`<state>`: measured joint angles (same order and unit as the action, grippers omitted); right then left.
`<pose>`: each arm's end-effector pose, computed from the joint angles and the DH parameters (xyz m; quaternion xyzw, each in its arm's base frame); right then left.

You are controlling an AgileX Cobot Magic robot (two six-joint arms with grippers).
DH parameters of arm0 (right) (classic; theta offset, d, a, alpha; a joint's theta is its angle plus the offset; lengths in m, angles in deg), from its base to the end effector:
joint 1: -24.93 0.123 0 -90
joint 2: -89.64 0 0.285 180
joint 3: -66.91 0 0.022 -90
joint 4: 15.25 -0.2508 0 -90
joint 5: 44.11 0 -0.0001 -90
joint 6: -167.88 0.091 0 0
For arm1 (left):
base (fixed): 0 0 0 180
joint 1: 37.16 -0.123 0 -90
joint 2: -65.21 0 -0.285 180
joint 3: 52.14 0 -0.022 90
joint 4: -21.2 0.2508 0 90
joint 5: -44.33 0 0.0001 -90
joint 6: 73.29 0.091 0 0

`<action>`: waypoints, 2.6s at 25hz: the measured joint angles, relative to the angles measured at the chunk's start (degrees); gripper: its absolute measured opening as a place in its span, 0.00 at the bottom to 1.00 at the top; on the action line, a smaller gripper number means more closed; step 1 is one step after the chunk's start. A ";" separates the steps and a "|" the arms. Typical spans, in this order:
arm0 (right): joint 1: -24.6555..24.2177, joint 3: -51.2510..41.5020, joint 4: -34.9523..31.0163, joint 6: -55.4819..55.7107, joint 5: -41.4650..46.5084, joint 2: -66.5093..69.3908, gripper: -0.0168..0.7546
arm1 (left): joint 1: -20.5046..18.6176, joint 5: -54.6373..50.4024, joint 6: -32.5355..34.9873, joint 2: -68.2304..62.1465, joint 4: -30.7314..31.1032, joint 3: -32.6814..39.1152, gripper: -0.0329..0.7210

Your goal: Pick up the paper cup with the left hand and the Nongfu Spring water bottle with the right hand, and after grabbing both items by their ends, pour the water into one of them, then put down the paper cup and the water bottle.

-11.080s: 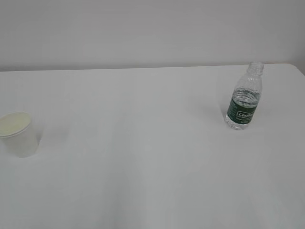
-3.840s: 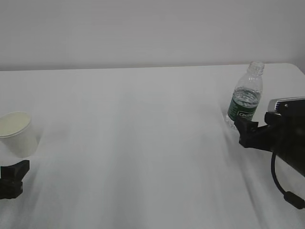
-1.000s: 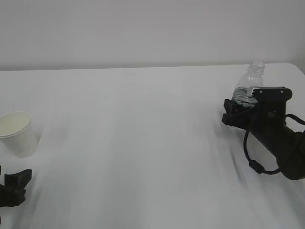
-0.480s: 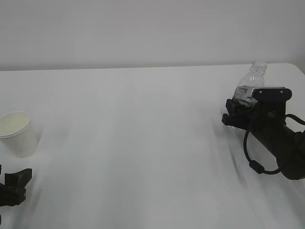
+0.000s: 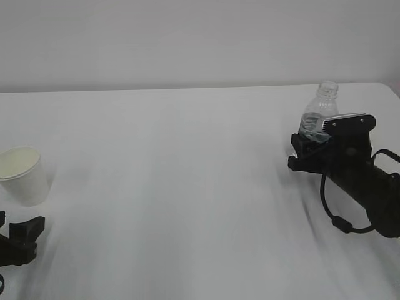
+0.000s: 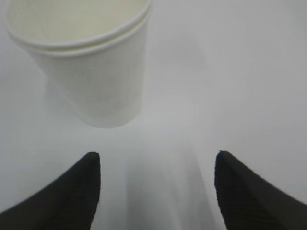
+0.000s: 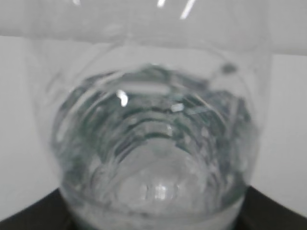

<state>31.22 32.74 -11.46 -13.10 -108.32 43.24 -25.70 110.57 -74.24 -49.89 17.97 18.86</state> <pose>0.3567 0.0448 0.0675 -0.0794 0.7817 0.0431 0.6170 0.1919 -0.0341 0.0840 0.0566 0.8635 -0.0376 0.4997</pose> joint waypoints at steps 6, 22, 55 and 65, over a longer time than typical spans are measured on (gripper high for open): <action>0.00 -4.26 1.37 -1.32 0.17 -7.13 0.55 | 0.00 0.00 0.00 0.00 0.05 0.00 0.75; 0.00 -15.68 6.62 -1.78 0.17 -19.73 0.54 | 0.00 0.00 0.00 0.00 -1.34 -0.24 0.93; 0.00 -17.82 7.19 -1.81 0.28 -19.73 0.53 | 0.00 0.00 -2.79 -4.84 -8.51 -11.29 0.96; 0.00 -17.82 7.32 -1.81 0.28 -19.73 0.53 | 0.00 0.00 -3.26 -6.98 -10.62 -15.09 0.96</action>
<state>31.22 14.92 -4.14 -14.91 -108.05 23.51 -25.70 110.57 -77.50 -56.87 7.35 3.77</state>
